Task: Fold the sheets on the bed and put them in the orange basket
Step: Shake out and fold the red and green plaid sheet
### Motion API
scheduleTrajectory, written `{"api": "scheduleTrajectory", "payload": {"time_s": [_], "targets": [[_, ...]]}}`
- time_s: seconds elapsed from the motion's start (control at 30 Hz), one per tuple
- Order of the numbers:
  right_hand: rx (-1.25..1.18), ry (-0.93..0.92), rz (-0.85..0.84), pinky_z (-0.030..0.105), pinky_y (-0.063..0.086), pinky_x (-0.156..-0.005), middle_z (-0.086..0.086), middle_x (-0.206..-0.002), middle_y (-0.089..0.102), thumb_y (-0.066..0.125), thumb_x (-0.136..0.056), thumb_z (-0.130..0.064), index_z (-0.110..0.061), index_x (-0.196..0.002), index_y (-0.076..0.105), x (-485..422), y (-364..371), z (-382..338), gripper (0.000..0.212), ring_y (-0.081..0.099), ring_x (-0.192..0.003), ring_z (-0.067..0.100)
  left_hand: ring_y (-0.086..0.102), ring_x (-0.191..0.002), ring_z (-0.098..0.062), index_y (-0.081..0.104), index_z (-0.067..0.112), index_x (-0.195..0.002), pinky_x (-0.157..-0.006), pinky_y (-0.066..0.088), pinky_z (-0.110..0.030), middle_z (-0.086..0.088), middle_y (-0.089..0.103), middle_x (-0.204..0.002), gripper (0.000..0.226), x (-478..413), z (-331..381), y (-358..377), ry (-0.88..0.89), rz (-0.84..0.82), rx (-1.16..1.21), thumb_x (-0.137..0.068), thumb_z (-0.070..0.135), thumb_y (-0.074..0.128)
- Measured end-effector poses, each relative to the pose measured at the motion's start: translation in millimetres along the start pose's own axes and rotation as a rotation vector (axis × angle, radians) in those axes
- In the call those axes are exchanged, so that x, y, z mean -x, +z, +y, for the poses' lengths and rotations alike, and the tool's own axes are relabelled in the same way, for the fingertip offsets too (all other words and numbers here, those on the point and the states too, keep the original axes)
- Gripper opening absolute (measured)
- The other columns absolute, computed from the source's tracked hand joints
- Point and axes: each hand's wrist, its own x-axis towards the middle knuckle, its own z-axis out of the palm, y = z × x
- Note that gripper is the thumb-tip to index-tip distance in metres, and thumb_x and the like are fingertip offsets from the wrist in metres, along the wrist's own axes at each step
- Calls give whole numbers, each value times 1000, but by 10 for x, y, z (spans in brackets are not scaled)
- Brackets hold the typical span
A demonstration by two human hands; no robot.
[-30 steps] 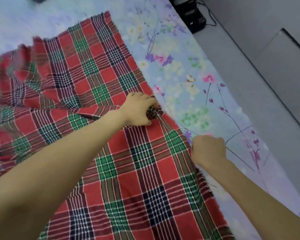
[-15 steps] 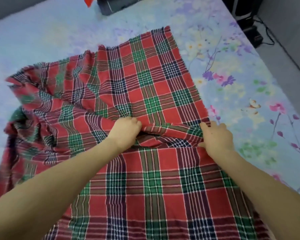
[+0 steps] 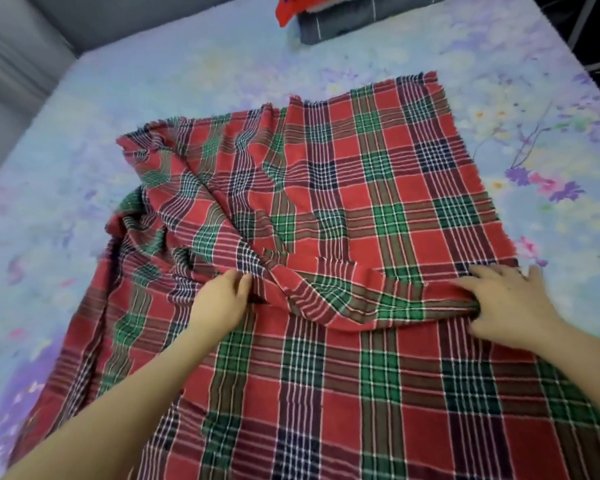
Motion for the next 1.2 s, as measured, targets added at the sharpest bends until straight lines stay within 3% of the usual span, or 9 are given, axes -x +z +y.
{"api": "scheduleTrajectory", "payload": {"time_s": [0.1,0.2,0.27,0.5,0.63,0.77,0.9,1.03,1.2], "targets": [[-520,-220,8,40,30,-111,-4,-148,38,63,-86,-33,-29,-141,39,39,-325,-544,61,45,-129,20,57,-83,-36,63,2,-87,-72,46,-41,-17,64,-89,34,-154,-7,-17,30,168,-98,-95,32,48],[-546,-226,261,36,42,-100,1,-133,56,50,-95,-38,-18,-132,51,-235,-518,-1174,42,53,-120,22,58,-78,-33,68,6,-89,-67,48,-40,-12,66,-88,23,-366,144,-49,386,284,-272,-88,27,58],[-480,-175,283,37,47,-92,6,-121,63,49,-96,-38,-13,-122,56,-476,-555,-1506,37,57,-112,27,59,-85,-32,69,11,-97,-72,49,-39,-7,68,-97,27,-567,242,-65,592,112,-338,-90,28,49],[-346,-275,308,33,40,-86,-1,-84,66,57,-93,-32,-19,-90,62,-425,-289,-1793,14,61,-81,21,55,-109,-36,38,12,-138,-87,44,-41,-17,59,-117,49,-640,248,-35,419,-238,-407,-90,1,41],[-333,-529,630,34,38,-70,-11,-57,52,75,-79,-27,-20,-64,57,-76,-251,-1517,24,45,-57,11,56,-109,-35,55,8,-120,-88,44,-40,-18,61,-114,34,-612,44,-150,363,-220,-398,-88,3,44],[-297,-638,579,16,32,-65,-17,-49,40,84,-67,-27,-26,-56,50,130,-209,-1233,36,39,-51,-1,60,-104,-32,61,14,-117,-86,45,-37,-14,65,-109,38,-595,-90,-379,336,-85,-351,-84,2,48],[-233,-481,496,19,31,-59,-20,-46,29,88,-61,-29,-38,-56,46,180,-222,-1018,43,32,-49,-4,63,-96,-28,66,17,-112,-84,46,-32,-9,69,-102,30,-739,-145,-736,348,-97,-364,-86,7,54],[-307,-275,425,27,27,-72,-18,-60,50,68,-84,-35,-29,-83,68,116,-495,-858,7,53,-73,13,61,-94,-29,71,8,-102,-82,46,-32,-11,68,-97,24,-873,41,-1247,431,-84,-281,-94,23,52],[-467,-21,482,20,30,-50,-16,-57,51,72,-80,-29,-32,-68,59,-12,-822,-568,18,50,-65,17,55,-100,-27,70,2,-96,-91,43,-34,-10,64,-101,22,-850,674,-1586,562,-52,-54,-90,17,56]]}}
